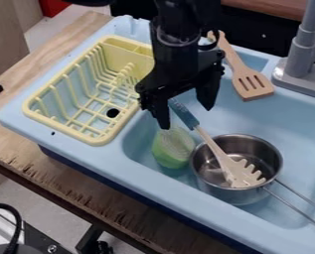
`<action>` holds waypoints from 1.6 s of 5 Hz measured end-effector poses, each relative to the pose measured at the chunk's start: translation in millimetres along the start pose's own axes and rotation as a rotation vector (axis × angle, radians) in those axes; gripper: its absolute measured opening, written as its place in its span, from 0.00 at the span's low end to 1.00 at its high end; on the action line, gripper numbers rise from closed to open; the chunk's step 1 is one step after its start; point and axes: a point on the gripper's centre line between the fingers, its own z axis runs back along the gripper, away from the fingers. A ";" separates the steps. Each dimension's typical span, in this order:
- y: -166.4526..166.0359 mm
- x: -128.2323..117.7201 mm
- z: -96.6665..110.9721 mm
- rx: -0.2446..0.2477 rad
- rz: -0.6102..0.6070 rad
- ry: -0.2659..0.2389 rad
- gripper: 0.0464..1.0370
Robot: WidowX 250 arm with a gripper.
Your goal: Move the pasta fork in the dish drainer
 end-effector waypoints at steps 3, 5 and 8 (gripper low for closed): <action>-0.6 0.7 -13.5 0.023 0.067 0.003 0.93; -1.3 -0.4 -14.5 0.016 0.085 0.011 0.34; 9.0 2.5 -7.8 0.052 0.122 0.061 0.18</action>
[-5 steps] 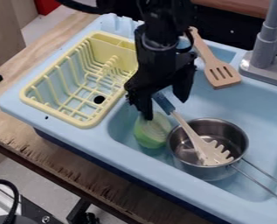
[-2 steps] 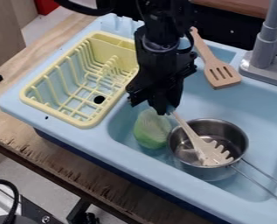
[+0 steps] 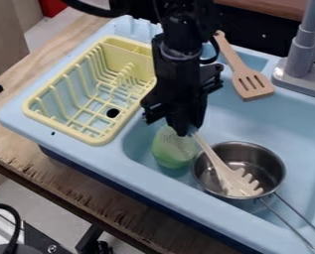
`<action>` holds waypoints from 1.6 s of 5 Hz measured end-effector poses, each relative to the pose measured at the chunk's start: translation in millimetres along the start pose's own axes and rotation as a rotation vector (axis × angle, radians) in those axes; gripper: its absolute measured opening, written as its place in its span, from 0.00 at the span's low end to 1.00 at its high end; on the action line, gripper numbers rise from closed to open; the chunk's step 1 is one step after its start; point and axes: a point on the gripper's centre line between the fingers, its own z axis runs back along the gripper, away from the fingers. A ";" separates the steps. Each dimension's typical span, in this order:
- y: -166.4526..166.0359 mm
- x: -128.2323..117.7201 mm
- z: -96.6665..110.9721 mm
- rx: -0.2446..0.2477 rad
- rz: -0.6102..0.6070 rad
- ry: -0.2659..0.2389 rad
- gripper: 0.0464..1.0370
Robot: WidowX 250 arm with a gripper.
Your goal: Move the pasta fork in the dish drainer
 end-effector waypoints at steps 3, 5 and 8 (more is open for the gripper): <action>2.0 9.2 28.6 -0.100 0.071 -0.023 0.18; 10.4 35.3 44.6 -0.087 -0.119 0.014 0.18; 9.7 78.8 31.1 0.078 -0.612 0.028 0.18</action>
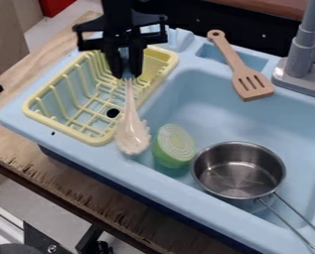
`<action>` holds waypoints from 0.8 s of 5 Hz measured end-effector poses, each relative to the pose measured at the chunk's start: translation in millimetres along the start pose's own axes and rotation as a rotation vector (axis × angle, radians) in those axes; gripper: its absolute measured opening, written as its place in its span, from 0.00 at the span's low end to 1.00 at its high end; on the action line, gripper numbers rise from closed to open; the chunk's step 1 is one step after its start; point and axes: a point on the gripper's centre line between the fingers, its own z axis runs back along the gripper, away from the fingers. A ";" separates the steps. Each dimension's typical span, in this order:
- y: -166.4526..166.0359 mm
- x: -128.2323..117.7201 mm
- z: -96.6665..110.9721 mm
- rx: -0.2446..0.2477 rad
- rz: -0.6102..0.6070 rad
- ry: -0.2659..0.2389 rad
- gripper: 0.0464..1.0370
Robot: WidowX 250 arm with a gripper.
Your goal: Move the pasta fork in the dish drainer
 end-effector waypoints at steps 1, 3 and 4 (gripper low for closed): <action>-1.4 7.8 -3.3 0.025 -0.130 0.042 0.18; -5.9 23.0 -11.8 0.028 -0.332 0.092 0.18; -4.8 27.9 -12.4 0.018 -0.364 0.069 0.18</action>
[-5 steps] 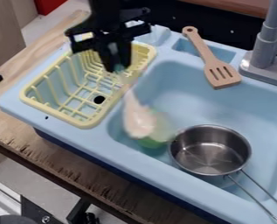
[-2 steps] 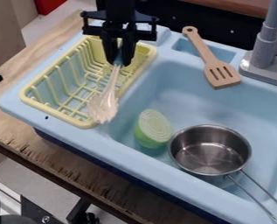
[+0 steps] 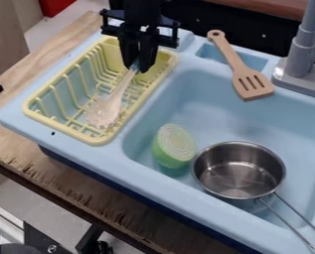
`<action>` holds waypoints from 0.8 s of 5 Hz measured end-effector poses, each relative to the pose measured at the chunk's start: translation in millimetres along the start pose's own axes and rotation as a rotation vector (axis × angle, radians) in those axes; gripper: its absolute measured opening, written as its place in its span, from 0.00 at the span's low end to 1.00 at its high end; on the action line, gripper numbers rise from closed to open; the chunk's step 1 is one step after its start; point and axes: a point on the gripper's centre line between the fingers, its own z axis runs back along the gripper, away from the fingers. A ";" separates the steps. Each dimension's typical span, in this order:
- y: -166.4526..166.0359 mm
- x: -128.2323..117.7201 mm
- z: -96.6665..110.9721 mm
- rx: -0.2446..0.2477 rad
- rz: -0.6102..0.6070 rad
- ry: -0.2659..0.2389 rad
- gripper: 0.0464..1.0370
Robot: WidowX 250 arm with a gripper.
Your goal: Move the pasta fork in the dish drainer
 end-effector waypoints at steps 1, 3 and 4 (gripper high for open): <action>3.2 6.7 0.6 -0.021 -0.034 -0.027 0.18; 4.8 11.1 -6.1 -0.045 -0.081 -0.107 0.18; 5.8 10.0 -9.2 -0.056 -0.084 -0.110 0.23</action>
